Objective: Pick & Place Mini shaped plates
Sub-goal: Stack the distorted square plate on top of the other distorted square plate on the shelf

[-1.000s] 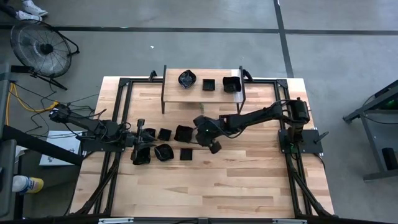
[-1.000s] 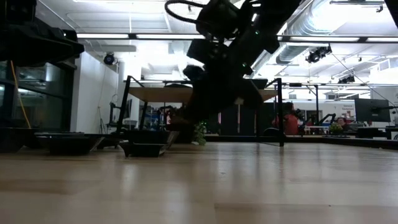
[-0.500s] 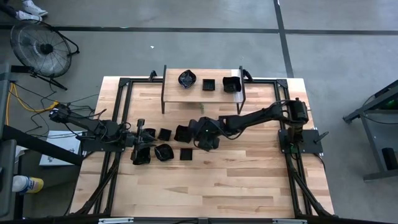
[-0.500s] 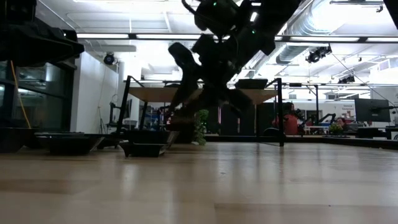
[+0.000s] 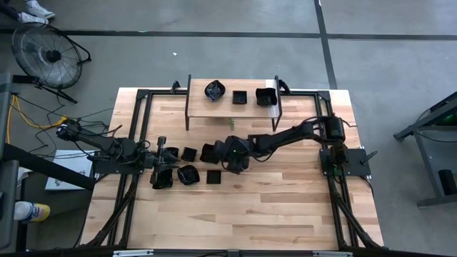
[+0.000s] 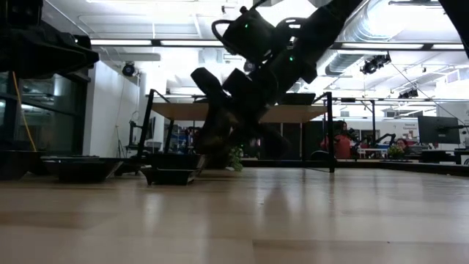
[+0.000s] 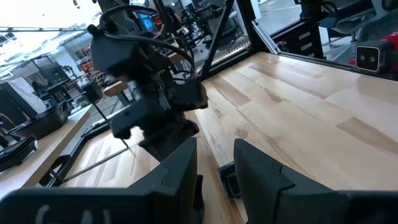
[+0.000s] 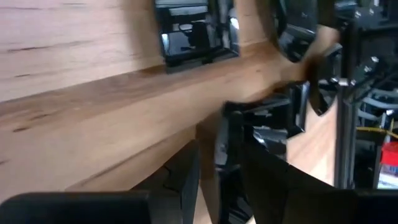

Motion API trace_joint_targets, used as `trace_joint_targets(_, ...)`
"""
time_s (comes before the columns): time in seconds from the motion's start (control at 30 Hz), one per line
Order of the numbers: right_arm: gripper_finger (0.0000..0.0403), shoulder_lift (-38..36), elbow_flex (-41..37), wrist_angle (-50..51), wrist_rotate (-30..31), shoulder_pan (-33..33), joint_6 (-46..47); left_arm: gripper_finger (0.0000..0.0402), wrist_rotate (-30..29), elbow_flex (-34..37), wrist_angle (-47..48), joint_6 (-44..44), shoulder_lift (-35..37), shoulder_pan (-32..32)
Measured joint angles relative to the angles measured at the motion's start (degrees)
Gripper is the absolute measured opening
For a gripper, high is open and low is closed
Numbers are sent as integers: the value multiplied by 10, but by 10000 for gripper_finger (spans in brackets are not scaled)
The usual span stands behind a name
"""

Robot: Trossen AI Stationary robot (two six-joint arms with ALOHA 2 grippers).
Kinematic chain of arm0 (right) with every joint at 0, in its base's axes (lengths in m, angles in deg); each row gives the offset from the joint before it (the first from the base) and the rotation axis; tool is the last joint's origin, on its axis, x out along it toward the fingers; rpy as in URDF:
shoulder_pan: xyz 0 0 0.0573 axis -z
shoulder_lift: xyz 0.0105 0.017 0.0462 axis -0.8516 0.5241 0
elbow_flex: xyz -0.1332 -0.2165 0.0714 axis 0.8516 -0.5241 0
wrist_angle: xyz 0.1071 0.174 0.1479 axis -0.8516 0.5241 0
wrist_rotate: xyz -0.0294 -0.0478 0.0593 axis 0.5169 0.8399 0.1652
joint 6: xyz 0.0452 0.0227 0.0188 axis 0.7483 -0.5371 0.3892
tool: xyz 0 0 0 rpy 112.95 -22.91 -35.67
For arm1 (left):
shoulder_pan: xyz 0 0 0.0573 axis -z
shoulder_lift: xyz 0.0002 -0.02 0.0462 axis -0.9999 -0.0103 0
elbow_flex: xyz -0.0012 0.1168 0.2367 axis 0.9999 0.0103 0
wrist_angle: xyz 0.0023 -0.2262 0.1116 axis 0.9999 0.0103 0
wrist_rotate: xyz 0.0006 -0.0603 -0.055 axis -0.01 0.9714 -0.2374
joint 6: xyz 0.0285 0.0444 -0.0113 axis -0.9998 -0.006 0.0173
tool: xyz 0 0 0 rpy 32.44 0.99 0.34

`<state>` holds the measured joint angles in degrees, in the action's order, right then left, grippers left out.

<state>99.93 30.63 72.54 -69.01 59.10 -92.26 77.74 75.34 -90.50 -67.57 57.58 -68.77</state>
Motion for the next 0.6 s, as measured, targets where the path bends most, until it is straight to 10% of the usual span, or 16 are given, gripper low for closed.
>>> trace_joint_targets(0.6, 93, 8, 0, -22, -16, 12, 0, 103, 2, 0, 0, 0, 0, 0)
